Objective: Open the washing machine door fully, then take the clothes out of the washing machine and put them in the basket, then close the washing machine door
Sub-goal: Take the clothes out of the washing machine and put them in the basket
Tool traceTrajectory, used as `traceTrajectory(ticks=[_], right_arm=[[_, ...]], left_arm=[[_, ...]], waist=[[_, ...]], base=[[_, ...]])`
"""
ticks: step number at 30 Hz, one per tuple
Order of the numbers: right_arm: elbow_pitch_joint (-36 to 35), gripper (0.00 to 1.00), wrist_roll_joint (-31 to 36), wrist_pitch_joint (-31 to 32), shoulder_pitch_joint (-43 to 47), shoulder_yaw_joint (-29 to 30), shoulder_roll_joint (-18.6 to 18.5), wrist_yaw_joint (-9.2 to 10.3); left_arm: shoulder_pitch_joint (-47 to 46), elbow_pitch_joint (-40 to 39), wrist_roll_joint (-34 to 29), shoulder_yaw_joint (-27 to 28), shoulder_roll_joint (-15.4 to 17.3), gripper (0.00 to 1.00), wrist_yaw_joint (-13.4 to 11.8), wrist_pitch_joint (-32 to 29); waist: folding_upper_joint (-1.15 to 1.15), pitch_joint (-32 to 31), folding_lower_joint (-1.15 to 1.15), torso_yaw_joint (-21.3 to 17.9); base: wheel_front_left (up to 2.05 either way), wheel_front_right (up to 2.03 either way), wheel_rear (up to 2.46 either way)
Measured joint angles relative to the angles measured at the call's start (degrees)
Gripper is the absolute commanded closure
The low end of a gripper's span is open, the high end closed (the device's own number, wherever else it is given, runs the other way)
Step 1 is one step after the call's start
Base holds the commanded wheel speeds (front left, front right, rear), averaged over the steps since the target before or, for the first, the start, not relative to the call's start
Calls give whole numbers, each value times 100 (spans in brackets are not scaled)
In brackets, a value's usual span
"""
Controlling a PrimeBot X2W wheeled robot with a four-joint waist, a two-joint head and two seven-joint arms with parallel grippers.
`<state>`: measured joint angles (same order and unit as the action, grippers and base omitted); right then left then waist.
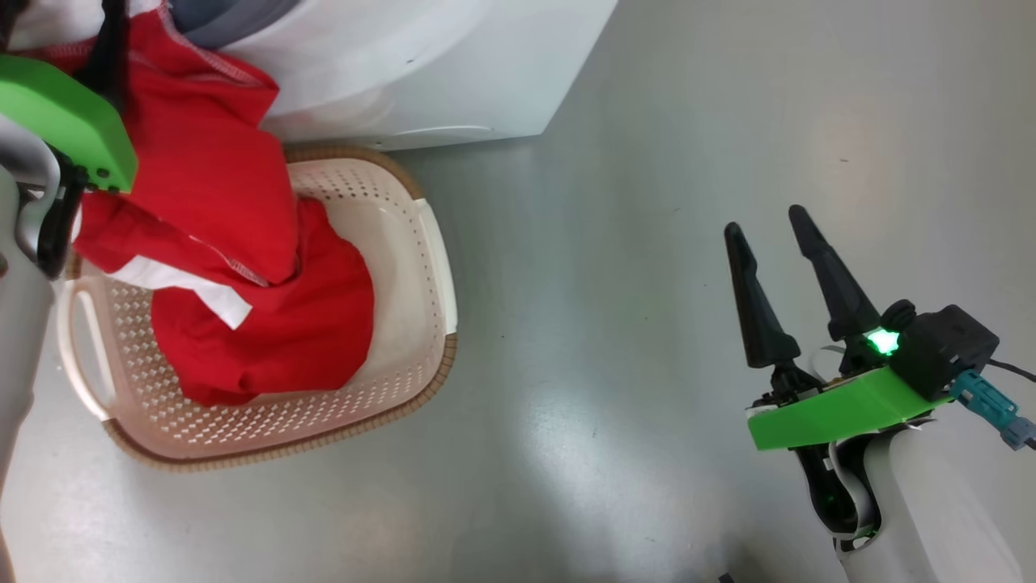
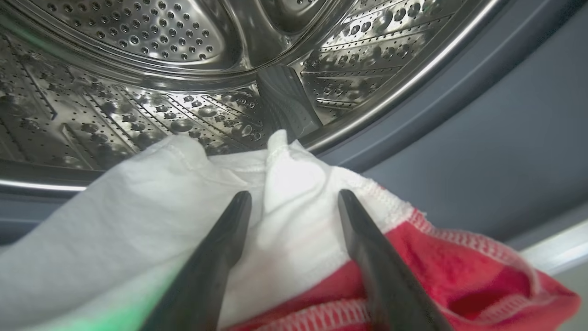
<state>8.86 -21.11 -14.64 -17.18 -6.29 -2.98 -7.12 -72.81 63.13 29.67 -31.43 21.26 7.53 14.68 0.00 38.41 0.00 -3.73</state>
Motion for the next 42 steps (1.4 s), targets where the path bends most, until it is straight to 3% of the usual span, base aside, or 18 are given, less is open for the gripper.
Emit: traceTrajectory(ticks=[5, 6, 7, 8, 9, 10, 21, 26, 31, 36, 42], right_arm=[[-4, 0, -4, 0, -66, -48, -1, 0], [-7, 0, -8, 0, -66, -60, -1, 0], [-5, 0, -16, 0, -66, -66, -1, 0], [-7, 0, -26, 0, -66, -67, -1, 0], [-5, 0, -35, 0, -65, -67, -1, 0], [-5, 0, -51, 0, -65, -68, -1, 0], [-3, 0, -47, 0, -60, 20, -2, 0], [-4, 0, -38, 0, -31, 180, -3, 0], [8, 0, 1, 0, 96, 218, -2, 0], [16, 0, 3, 0, 96, 281, -2, 0], [25, 0, 9, 0, 122, 338, -3, 0]], left_arm=[[-107, 163, 207, -270, 97, 2, 0, -35], [-146, 202, 281, -334, 127, 24, 0, -48], [-158, 227, 338, -390, 143, 53, 0, -48], [-166, 247, 385, -452, 148, 64, 0, -48], [-172, 257, 424, -512, 149, 85, 0, -48], [-176, 266, 454, -570, 151, 99, 0, -47], [-159, -11, 939, -843, 186, 100, 0, -38], [188, -821, 942, -8, 225, 100, -2, -37], [1169, -1914, 377, 1044, 142, 100, -63, -20], [2318, -2940, -244, 2018, -272, 100, -58, -12], [3578, -3588, -935, 2485, -799, 100, -36, -12]], waist=[[0, -8, 0, -87], [0, -10, 0, -108], [0, -12, 0, -126], [0, -14, 0, -141], [0, -18, 0, -152], [0, -26, 0, -158], [0, -130, 0, -61], [0, -190, 0, 106], [0, -268, 0, 281], [0, -338, 0, 402], [0, -412, 0, 483]], base=[[0, 0, 0], [0, 0, 0], [0, 0, 0], [0, 0, 0], [0, 0, 0], [0, 0, 0], [0, 0, 0], [0, 0, 0], [0, 0, 0], [0, 0, 0], [0, 0, 0]])
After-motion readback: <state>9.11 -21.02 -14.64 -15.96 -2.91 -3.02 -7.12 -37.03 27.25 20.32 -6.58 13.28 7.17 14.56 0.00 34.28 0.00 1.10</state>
